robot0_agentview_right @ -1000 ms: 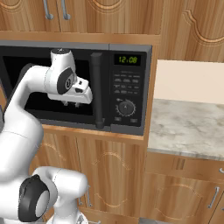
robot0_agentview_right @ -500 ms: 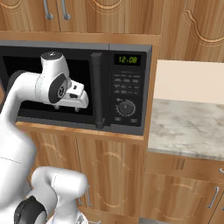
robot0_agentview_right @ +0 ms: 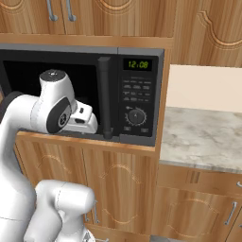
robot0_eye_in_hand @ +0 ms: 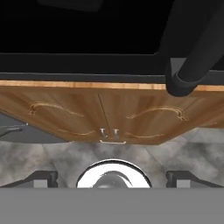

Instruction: Open the microwave door.

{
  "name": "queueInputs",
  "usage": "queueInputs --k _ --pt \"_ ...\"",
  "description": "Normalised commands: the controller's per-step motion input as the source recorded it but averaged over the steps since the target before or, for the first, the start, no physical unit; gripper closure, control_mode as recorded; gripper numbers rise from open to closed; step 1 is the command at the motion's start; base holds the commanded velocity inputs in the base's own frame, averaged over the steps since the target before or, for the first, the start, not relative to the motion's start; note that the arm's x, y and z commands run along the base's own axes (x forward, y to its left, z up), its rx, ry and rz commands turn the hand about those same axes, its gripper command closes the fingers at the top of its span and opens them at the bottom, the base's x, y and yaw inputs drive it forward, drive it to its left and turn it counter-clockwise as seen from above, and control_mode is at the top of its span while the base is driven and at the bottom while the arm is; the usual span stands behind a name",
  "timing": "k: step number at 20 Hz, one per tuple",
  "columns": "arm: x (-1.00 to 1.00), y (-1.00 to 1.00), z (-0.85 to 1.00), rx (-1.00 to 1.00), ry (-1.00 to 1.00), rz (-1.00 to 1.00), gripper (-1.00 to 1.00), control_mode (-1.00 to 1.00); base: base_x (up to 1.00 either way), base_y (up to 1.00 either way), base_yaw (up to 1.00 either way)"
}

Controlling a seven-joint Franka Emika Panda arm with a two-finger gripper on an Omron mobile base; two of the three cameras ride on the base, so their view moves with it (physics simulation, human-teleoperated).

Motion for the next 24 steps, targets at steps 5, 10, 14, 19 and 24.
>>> queueInputs --k 5,10,14,19,24 --pt "-0.02 0.00 0.00 0.00 0.00 0.00 -1.00 -1.00 0.00 0.00 0.00" --pt "0.00 0.00 0.00 0.00 0.00 0.00 -1.00 -1.00 0.00 0.00 0.00" --pt "0.00 0.00 0.00 0.00 0.00 0.00 -1.00 -1.00 0.00 0.00 0.00" --pt "-0.13 0.00 -0.03 0.00 0.01 0.00 -1.00 1.00 -0.34 -0.11 0.00" --pt "0.00 0.00 0.00 0.00 0.00 0.00 -1.00 1.00 -0.40 -0.39 0.00"
